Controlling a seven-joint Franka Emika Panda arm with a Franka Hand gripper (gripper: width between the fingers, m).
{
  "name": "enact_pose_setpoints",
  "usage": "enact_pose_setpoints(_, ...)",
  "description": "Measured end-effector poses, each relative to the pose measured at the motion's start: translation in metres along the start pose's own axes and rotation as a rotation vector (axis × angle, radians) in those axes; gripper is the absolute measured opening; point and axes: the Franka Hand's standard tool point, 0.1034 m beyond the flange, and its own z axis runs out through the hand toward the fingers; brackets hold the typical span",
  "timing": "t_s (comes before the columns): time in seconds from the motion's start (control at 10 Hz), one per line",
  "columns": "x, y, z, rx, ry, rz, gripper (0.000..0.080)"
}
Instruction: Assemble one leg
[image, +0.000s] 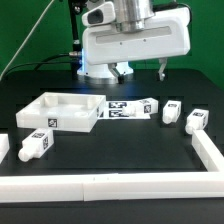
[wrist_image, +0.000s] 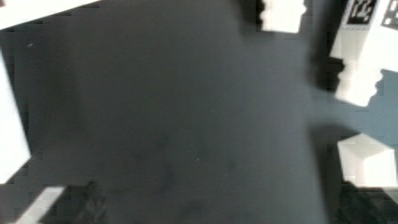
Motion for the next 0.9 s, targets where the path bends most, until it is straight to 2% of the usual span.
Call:
enact_pose_setpoints(0.3,0.000,0.001,0.000,0.000,0.000,0.001,0.0649)
enact_pose_setpoints(0.4,-0.002,0.011,0.001,0.004,-0.005,-0.035,0.0649)
enact_pose_setpoints(0.5,-0.006,0.040,0.001,0.002,-0.018,-0.033,0.0649)
enact_pose_setpoints(0.7,-0.008,0.093,-0.011,-0.026,-0.016,-0.009,0.0649)
enact_pose_setpoints(0.9,-0.005,0.141,-0.008,-0.048,-0.008,-0.013,0.0649)
